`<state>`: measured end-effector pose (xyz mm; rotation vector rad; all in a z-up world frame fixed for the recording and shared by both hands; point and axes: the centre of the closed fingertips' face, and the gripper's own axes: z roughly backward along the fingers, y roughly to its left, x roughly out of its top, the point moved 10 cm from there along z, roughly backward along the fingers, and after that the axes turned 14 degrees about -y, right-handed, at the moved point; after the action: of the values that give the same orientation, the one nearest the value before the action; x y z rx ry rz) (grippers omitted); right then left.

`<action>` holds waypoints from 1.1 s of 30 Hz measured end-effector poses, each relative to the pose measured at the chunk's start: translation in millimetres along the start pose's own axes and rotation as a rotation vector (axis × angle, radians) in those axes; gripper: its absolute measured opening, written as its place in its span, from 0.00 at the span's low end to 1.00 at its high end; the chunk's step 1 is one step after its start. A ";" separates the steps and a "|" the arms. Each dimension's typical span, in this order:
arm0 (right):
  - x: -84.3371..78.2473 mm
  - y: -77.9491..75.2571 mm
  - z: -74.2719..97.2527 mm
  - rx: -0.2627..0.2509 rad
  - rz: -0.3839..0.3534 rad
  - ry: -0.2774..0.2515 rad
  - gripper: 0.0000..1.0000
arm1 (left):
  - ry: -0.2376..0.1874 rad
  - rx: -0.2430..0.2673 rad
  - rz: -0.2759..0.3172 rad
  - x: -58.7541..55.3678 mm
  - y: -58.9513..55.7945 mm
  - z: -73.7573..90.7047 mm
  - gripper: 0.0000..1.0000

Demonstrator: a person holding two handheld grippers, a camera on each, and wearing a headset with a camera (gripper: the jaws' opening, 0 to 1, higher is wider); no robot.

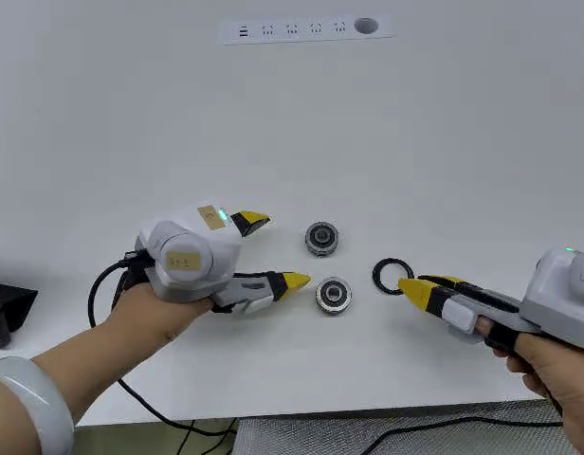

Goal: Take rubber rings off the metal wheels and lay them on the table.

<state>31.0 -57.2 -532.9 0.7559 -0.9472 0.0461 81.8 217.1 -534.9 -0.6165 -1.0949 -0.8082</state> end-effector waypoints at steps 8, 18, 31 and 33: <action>-2.9 7.6 6.1 0.034 0.141 0.047 0.50 | -0.010 0.008 0.025 -3.5 -9.2 19.7 0.63; -4.2 10.2 11.4 0.056 0.294 0.069 0.59 | -0.026 0.033 0.052 -7.5 -19.4 39.2 0.64; -2.2 14.2 14.5 0.101 0.460 0.083 0.73 | -0.074 0.054 0.095 -5.3 -32.2 56.8 0.72; -1.2 14.8 13.9 0.108 0.471 0.084 0.75 | -0.081 0.061 0.099 -5.2 -32.3 59.4 0.73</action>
<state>15.1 -54.1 -520.5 0.6108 -1.0310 0.5406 23.0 246.2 -517.8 -0.6512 -1.1495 -0.6670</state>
